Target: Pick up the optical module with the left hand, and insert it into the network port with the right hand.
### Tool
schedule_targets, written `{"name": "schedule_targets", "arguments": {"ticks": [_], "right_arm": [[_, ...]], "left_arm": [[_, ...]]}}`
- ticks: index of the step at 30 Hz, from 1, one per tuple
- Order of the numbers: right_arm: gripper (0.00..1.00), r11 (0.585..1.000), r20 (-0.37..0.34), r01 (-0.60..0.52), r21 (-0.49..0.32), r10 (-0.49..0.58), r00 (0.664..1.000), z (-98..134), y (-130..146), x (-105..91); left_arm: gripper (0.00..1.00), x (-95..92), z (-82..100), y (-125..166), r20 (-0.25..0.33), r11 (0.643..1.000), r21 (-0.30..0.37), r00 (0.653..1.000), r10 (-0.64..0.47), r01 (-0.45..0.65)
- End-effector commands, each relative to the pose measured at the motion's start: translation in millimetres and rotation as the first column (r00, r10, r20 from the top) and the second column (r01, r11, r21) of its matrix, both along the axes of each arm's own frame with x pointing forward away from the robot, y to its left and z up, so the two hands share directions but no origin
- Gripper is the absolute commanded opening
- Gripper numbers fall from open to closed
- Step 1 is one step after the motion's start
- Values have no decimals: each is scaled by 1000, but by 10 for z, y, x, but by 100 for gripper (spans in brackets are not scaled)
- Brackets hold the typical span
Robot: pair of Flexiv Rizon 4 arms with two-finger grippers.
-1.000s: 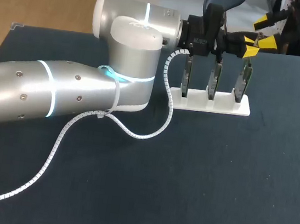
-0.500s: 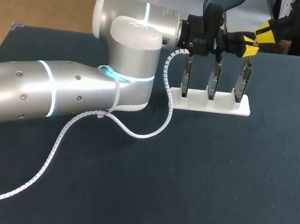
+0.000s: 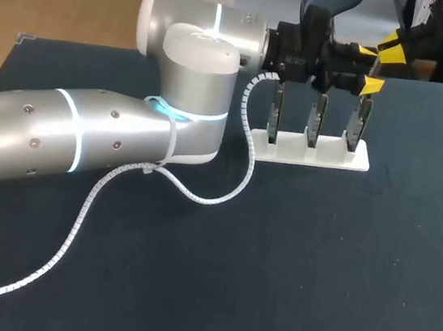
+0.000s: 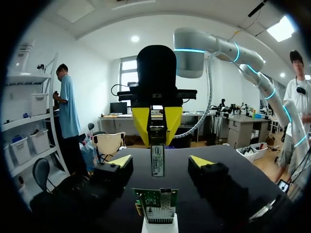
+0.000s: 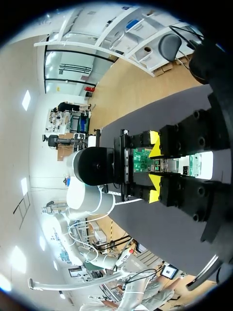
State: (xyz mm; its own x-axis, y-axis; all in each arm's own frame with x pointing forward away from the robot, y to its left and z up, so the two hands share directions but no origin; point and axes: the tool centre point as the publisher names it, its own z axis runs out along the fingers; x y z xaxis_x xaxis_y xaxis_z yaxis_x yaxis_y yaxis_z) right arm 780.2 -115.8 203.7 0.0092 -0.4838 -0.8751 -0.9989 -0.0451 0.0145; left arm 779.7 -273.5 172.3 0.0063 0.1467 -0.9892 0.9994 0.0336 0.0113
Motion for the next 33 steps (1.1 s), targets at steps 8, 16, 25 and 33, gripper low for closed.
{"name": "schedule_targets", "arguments": {"ticks": [8,16,25,33], "right_arm": [[0,1000,10,17,7,-17,1000,-15,-9,-24],[0,1000,10,25,10,-26,1000,-19,-20,-14],[0,1000,12,29,9,-29,999,-14,-19,5],[0,1000,10,30,6,-30,1000,-17,-28,20]], "left_arm": [[100,-33,75,150,-36,986,165,999,-1,7],[100,-14,-65,250,-82,964,266,996,17,5],[100,-39,-271,269,-150,943,331,989,6,44],[100,-25,-287,223,-131,928,369,991,-11,60]]}}
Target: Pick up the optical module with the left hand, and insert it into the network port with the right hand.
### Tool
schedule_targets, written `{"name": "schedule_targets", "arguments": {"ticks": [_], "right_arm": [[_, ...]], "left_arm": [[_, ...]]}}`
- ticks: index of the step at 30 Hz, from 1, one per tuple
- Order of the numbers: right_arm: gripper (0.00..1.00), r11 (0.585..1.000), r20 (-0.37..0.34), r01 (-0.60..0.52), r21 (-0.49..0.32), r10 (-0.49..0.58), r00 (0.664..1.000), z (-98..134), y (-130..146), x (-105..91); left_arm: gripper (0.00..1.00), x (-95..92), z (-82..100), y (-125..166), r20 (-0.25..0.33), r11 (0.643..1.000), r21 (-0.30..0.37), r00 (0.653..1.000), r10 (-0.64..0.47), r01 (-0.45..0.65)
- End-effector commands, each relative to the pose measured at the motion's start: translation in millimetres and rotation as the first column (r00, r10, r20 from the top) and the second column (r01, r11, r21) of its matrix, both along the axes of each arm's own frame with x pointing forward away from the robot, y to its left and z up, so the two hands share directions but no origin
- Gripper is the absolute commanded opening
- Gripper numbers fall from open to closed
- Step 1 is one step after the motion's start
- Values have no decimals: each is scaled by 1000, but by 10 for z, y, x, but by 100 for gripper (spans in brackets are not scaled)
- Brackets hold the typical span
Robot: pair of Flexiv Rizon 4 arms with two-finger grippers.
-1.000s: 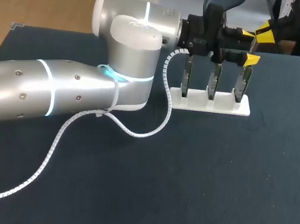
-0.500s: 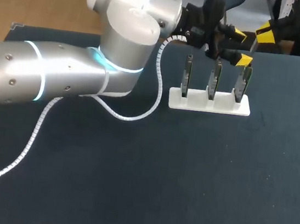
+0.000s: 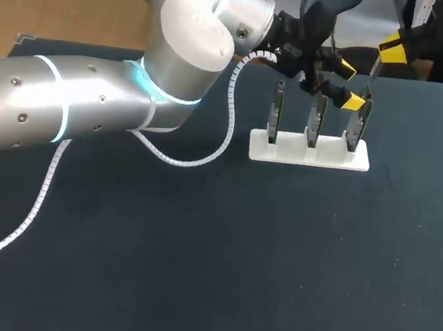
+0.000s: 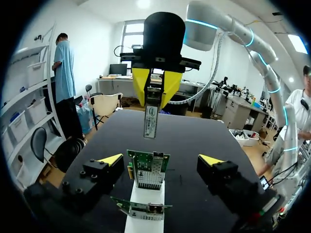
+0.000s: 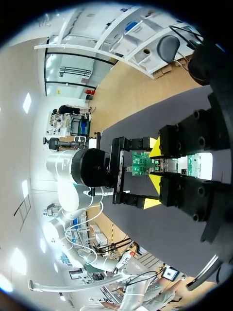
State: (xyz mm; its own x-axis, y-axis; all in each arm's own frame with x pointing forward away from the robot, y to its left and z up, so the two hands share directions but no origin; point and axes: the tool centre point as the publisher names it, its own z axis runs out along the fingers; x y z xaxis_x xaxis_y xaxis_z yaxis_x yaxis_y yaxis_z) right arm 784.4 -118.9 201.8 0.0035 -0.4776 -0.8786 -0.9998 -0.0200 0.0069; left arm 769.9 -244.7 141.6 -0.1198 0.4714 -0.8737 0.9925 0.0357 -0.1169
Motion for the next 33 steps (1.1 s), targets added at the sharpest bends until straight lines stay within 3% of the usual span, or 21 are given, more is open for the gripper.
{"name": "schedule_targets", "arguments": {"ticks": [1,13,33], "right_arm": [[0,1000,2,4,0,-4,1000,0,3,-21],[0,1000,0,1,-5,-1,1000,-6,-6,-6],[0,1000,1,-6,-7,6,1000,-6,15,2]], "left_arm": [[100,68,24,-76,14,999,44,999,-28,28],[100,-78,-26,-80,10,997,68,999,-49,48],[100,-85,-70,-54,7,996,82,999,-38,37]]}}
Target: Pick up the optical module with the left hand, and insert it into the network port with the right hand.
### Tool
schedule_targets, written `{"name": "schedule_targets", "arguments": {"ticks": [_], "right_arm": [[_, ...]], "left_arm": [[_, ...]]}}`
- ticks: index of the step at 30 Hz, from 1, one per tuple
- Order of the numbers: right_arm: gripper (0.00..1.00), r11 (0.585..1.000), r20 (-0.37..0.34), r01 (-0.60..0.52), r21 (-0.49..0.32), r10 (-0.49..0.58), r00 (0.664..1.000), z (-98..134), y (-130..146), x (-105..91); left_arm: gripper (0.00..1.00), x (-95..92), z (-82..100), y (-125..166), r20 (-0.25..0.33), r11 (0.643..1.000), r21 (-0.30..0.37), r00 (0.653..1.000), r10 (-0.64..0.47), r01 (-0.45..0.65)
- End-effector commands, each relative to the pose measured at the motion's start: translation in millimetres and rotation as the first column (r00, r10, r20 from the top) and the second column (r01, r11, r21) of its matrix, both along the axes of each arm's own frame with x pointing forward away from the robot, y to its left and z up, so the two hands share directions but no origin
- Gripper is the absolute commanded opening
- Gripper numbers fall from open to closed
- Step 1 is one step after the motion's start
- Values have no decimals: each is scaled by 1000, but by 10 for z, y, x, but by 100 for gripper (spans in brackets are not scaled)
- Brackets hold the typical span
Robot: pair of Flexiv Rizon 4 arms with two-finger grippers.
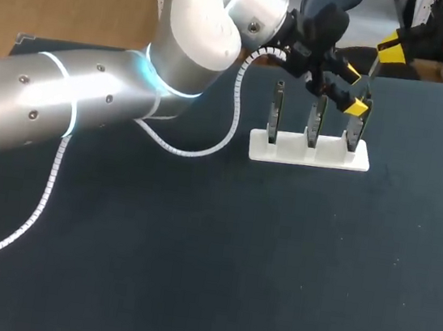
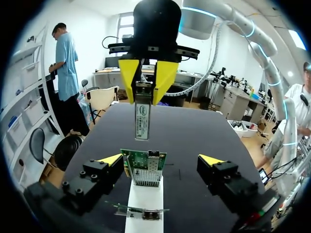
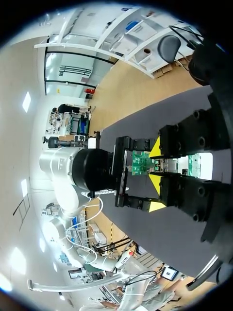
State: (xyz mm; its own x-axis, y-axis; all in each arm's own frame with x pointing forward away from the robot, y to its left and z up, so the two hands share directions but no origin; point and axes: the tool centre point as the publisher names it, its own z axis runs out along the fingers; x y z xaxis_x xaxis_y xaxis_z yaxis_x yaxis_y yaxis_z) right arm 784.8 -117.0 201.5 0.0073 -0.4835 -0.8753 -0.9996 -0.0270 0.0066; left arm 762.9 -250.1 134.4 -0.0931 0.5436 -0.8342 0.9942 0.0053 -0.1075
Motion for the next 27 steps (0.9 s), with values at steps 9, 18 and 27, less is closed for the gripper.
{"name": "schedule_targets", "arguments": {"ticks": [9,18,27], "right_arm": [[0,1000,-4,1,5,-1,1000,-9,-9,0],[0,1000,-14,1,4,-1,1000,-49,-7,12],[0,1000,-20,0,-14,-1,1000,-122,-13,9]], "left_arm": [[100,-2,-7,-2,-2,1000,15,1000,1,-1],[100,-2,-7,-2,-2,1000,15,1000,1,-1],[100,-2,-7,-2,-2,1000,15,1000,1,-1]]}}
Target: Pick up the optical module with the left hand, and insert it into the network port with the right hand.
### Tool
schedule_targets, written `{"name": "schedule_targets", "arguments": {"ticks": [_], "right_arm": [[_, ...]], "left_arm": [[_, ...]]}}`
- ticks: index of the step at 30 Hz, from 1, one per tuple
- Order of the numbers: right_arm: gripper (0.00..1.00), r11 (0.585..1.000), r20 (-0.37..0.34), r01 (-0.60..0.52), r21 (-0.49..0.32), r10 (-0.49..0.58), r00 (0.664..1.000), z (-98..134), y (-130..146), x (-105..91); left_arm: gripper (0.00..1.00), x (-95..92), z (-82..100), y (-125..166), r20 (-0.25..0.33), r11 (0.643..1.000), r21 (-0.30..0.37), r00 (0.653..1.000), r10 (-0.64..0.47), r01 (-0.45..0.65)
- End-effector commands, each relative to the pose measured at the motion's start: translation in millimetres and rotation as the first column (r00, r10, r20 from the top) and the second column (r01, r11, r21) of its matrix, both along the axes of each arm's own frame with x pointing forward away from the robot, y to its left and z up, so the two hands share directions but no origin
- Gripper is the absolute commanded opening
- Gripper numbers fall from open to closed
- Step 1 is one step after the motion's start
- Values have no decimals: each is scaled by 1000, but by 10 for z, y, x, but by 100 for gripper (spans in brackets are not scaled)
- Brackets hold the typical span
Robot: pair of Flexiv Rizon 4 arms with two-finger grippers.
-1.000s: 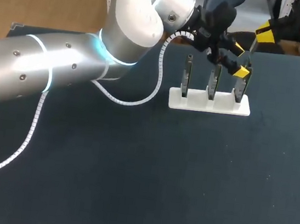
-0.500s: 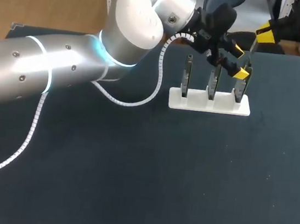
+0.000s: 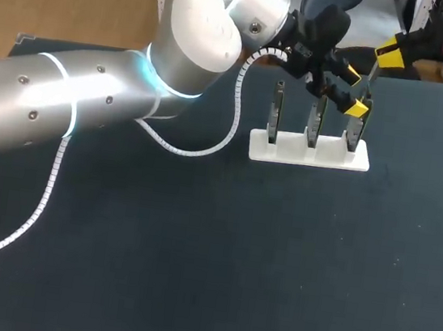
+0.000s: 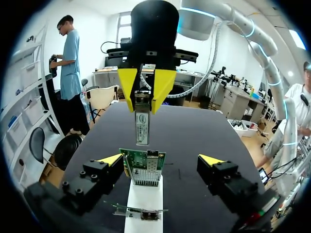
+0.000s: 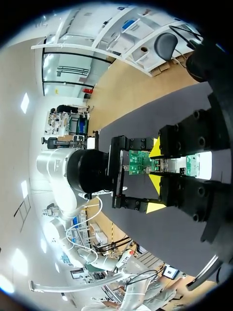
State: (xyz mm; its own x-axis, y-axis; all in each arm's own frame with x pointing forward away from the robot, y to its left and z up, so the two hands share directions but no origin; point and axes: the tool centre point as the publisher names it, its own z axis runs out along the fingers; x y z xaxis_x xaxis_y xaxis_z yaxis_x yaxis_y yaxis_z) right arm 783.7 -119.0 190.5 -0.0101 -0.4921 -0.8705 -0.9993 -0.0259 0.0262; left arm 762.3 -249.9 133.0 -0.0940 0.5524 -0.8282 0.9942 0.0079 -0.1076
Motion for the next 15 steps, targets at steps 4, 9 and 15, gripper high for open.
{"name": "schedule_targets", "arguments": {"ticks": [4,9,15], "right_arm": [[0,1000,-9,4,-11,-5,1000,-41,-14,13],[0,1000,-16,9,-15,-10,1000,-68,-40,-6],[0,1000,-18,7,-16,-7,1000,-64,-41,-62]], "left_arm": [[100,4,7,-4,-2,1000,4,1000,0,0],[100,4,7,-4,-2,1000,4,1000,0,0],[100,4,7,-4,-2,1000,4,1000,0,0]]}}
